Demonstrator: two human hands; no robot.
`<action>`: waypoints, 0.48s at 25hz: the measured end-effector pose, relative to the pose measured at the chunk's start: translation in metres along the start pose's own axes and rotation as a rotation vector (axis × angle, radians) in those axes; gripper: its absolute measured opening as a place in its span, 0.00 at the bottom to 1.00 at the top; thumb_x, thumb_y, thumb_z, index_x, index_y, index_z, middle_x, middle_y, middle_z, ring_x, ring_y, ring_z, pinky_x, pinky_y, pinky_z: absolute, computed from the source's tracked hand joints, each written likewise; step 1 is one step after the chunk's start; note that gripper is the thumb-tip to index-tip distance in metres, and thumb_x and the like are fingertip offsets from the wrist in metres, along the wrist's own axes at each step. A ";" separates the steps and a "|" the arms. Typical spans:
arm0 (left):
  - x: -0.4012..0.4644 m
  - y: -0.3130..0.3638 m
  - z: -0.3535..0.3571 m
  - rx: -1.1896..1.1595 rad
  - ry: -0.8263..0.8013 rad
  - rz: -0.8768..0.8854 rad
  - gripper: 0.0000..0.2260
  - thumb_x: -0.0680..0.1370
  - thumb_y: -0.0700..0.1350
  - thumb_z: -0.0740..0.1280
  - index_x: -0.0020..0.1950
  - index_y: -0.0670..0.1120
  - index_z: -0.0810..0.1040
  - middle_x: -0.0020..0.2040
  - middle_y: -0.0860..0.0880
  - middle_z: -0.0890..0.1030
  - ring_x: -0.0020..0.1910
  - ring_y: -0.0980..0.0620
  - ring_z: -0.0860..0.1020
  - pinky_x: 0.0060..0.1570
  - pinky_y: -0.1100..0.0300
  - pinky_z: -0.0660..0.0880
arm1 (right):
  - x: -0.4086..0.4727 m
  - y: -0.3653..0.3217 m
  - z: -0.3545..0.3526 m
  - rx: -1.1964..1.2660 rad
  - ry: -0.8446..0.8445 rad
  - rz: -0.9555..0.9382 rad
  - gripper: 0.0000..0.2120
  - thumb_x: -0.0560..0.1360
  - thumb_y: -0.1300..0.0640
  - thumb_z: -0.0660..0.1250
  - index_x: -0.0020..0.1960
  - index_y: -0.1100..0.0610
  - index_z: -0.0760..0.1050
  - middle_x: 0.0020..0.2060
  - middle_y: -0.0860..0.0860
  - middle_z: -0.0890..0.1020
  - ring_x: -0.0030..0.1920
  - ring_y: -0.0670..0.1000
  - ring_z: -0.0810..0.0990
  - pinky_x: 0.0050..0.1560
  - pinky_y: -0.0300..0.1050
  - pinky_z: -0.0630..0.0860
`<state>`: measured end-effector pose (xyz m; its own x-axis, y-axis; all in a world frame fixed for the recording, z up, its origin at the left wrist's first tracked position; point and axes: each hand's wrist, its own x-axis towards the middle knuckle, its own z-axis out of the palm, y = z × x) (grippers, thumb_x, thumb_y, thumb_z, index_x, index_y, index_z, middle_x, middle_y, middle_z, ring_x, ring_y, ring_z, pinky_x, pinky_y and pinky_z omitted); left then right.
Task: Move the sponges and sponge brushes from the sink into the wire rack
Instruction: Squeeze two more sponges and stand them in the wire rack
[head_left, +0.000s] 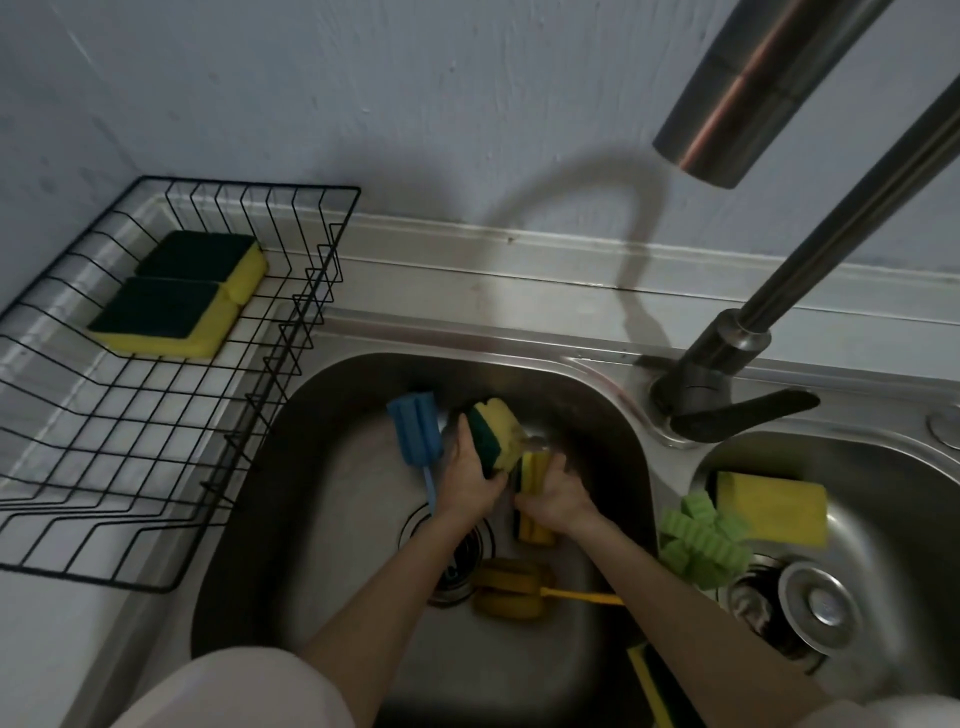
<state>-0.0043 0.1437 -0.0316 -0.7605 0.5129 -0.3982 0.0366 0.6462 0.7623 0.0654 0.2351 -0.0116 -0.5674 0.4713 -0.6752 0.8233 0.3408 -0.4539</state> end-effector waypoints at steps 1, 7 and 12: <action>0.000 -0.001 -0.001 -0.001 0.003 0.003 0.40 0.72 0.39 0.68 0.74 0.43 0.44 0.73 0.39 0.61 0.71 0.42 0.63 0.68 0.53 0.63 | 0.000 0.000 0.000 0.015 0.005 0.003 0.41 0.73 0.51 0.66 0.75 0.62 0.45 0.70 0.60 0.65 0.70 0.59 0.65 0.67 0.48 0.67; -0.007 0.006 -0.013 0.049 0.060 -0.018 0.35 0.72 0.45 0.68 0.73 0.43 0.52 0.69 0.39 0.63 0.68 0.41 0.65 0.67 0.51 0.65 | -0.010 -0.008 -0.006 0.026 0.062 -0.039 0.38 0.75 0.51 0.63 0.75 0.59 0.44 0.71 0.63 0.61 0.70 0.61 0.64 0.67 0.50 0.66; -0.027 0.029 -0.036 0.050 0.051 0.057 0.30 0.71 0.45 0.69 0.68 0.42 0.59 0.65 0.39 0.65 0.64 0.43 0.68 0.62 0.55 0.68 | -0.031 -0.012 -0.011 0.127 0.099 -0.058 0.36 0.76 0.51 0.62 0.76 0.55 0.45 0.73 0.64 0.57 0.73 0.63 0.59 0.71 0.53 0.62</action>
<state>-0.0058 0.1285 0.0194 -0.7883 0.5207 -0.3277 0.1116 0.6449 0.7561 0.0725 0.2252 0.0211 -0.6075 0.5342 -0.5879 0.7811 0.2669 -0.5646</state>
